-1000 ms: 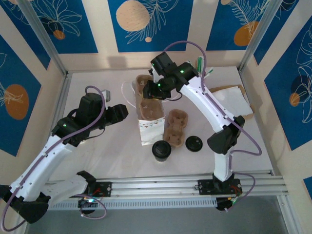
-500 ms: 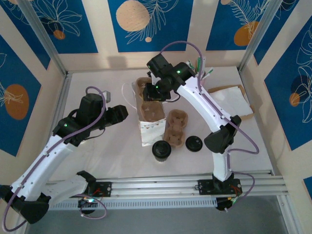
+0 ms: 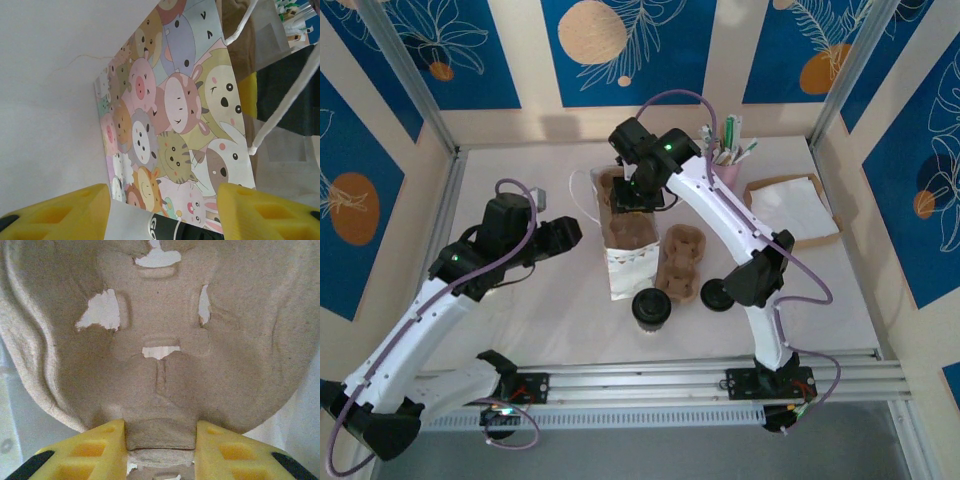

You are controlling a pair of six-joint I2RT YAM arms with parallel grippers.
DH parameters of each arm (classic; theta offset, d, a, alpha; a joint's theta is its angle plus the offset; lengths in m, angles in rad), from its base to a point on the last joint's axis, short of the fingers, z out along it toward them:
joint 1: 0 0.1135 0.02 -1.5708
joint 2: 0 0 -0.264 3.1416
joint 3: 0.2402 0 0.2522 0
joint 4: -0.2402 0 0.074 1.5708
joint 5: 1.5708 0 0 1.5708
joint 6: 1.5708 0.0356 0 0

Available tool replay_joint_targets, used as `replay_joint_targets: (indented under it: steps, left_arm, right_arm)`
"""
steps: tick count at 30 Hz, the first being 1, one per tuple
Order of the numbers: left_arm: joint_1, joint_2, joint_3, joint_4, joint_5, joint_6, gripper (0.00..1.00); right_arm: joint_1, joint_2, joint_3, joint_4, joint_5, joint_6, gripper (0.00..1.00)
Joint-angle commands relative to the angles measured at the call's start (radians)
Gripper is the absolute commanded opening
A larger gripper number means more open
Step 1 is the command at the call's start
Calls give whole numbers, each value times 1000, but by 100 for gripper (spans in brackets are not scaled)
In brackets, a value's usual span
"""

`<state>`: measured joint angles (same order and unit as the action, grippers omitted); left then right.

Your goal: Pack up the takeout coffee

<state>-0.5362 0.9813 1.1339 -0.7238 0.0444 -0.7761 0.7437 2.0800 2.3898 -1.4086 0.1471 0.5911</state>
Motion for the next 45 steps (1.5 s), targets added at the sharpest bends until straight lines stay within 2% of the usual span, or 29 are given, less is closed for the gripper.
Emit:
replay_joint_targets:
  steps: [1, 22, 45]
  left_arm:
    - [16, -20, -10, 20, 17, 12, 58]
    - [95, -45, -129, 80, 68, -1, 58]
    - [128, -46, -178, 103, 96, -3, 58]
  right_arm:
    - [8, 16, 42, -59, 20, -7, 36]
    - [62, 160, 211, -241, 170, -7, 36]
    - [60, 237, 194, -220, 119, -20, 35]
